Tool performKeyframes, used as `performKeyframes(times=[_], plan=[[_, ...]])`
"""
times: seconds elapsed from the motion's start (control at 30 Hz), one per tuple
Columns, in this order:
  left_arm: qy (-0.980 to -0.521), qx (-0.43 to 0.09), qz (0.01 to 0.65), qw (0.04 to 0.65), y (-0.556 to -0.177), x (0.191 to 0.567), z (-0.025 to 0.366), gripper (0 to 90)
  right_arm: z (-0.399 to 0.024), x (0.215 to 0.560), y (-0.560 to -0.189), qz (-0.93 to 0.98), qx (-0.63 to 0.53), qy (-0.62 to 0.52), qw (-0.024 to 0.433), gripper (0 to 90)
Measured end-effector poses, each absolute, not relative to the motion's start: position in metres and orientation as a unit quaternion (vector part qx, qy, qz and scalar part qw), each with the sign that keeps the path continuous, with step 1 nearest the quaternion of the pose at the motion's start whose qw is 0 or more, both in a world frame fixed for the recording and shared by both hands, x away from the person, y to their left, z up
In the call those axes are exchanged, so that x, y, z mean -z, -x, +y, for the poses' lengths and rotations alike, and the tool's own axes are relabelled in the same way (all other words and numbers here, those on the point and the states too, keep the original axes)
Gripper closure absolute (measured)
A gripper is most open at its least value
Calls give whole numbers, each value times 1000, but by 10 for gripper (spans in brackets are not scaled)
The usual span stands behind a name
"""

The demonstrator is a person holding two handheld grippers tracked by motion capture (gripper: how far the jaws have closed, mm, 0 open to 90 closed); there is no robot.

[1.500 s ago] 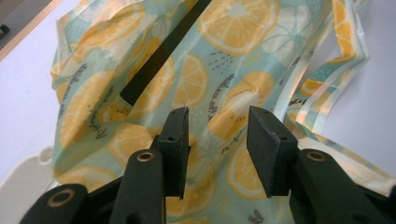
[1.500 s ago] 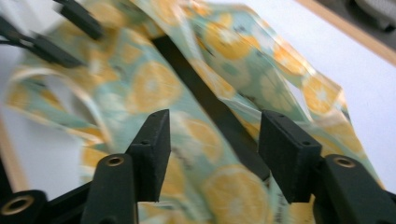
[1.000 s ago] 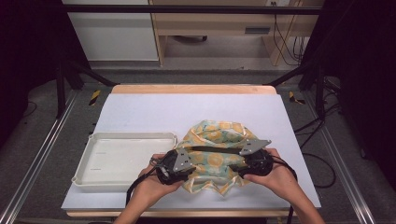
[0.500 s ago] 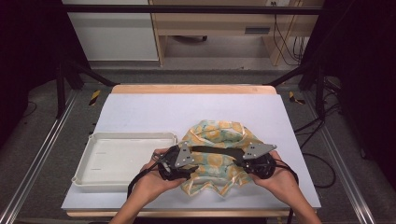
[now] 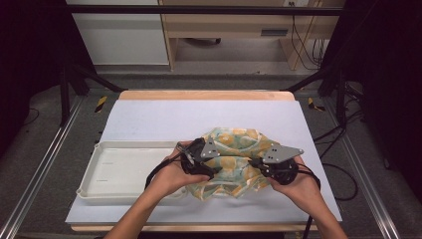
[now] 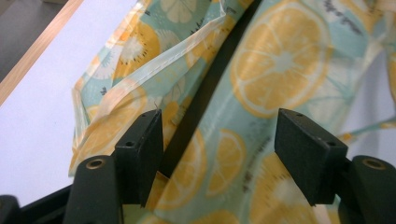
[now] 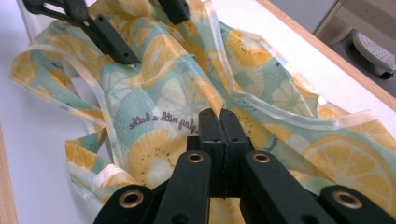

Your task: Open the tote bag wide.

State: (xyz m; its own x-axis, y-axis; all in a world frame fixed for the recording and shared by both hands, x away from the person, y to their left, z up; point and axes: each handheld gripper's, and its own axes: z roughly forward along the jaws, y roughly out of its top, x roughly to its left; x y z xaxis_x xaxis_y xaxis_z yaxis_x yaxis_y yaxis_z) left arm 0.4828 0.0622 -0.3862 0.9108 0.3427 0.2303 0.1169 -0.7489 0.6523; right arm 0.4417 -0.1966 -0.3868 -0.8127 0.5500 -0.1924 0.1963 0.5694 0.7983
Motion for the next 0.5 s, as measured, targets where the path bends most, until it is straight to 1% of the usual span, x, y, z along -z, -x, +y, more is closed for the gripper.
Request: performKeyframes(times=[0.1, 0.17, 0.3, 0.37, 0.5], plan=[[-923, -161, 117, 329, -486, 387, 57, 302, -197, 386, -441, 858, -415, -215, 215, 900], [-926, -154, 109, 328, -485, 389, 54, 306, -197, 388, -440, 857, -416, -216, 212, 900], [-928, -154, 99, 324, -481, 393, 51, 365, -197, 390, -435, 855, -427, -211, 207, 900], [-929, -150, 89, 326, -478, 394, 51, 373, -198, 390, -432, 853, -431, -209, 209, 900], [-927, -148, 90, 334, -477, 396, 51, 380, -198, 393, -430, 850, -436, -206, 209, 900]])
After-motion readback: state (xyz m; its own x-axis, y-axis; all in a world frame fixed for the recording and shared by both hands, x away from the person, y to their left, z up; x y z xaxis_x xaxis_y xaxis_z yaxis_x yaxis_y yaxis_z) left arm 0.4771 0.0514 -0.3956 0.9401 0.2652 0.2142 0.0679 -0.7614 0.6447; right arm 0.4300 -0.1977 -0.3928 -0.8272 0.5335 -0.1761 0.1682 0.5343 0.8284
